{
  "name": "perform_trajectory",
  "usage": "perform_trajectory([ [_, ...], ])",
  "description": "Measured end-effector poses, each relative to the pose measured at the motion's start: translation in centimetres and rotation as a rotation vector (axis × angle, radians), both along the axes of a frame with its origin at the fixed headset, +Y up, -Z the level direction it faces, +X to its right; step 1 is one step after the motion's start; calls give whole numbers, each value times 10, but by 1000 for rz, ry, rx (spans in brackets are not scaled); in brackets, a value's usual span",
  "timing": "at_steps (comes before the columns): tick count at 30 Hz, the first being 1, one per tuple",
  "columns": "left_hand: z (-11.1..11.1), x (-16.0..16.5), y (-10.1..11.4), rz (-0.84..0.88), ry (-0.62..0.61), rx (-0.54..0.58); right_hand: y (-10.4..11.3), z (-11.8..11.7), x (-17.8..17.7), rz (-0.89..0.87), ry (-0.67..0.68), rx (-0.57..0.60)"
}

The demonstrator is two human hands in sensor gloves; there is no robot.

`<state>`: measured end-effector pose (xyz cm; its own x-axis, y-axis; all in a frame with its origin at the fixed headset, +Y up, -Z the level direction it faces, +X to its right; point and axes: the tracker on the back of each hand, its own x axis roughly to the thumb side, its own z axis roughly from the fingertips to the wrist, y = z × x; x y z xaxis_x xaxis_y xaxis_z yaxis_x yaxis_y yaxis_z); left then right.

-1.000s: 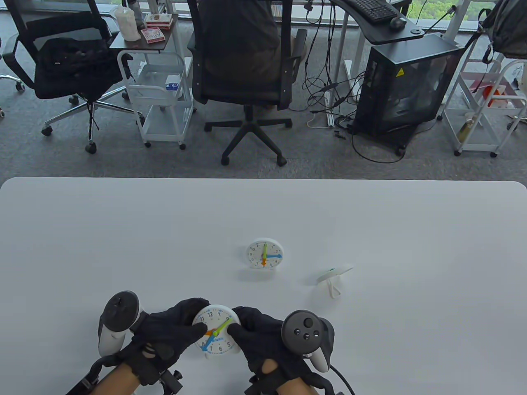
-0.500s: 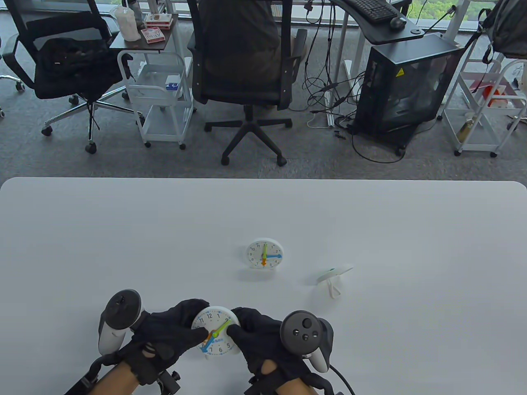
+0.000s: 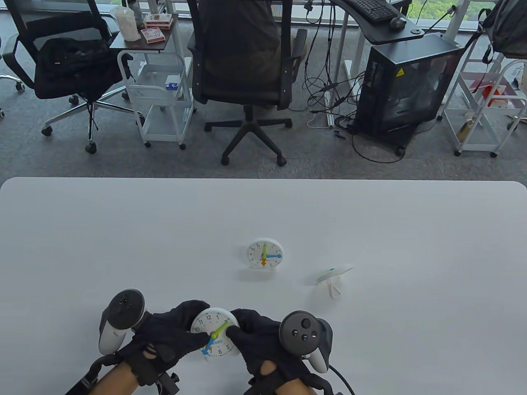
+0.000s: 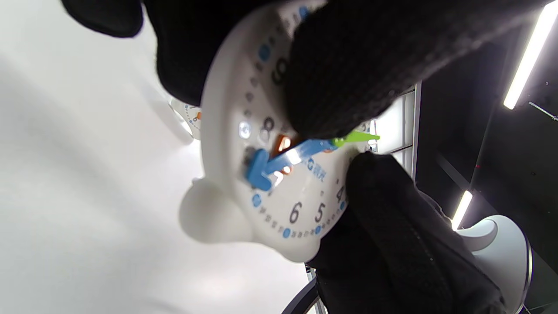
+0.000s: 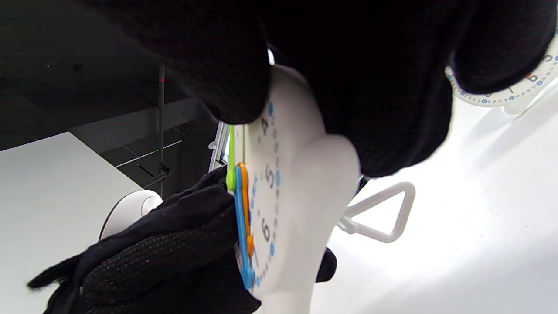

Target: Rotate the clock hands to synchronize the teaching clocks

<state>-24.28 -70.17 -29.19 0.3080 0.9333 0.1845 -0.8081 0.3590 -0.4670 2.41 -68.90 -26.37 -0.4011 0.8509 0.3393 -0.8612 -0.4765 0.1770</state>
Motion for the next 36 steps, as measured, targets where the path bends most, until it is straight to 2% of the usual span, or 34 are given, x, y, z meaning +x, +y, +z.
perform_trajectory([
  [24, 4, 4, 0, -16, 2, 19, 0, 0, 0, -32, -5, -29],
  [31, 5, 5, 0, -12, 0, 61, 0, -1, 1, -55, -7, -20],
  [36, 8, 7, -6, 24, -23, -3, 0, -1, 4, -87, -23, -7],
])
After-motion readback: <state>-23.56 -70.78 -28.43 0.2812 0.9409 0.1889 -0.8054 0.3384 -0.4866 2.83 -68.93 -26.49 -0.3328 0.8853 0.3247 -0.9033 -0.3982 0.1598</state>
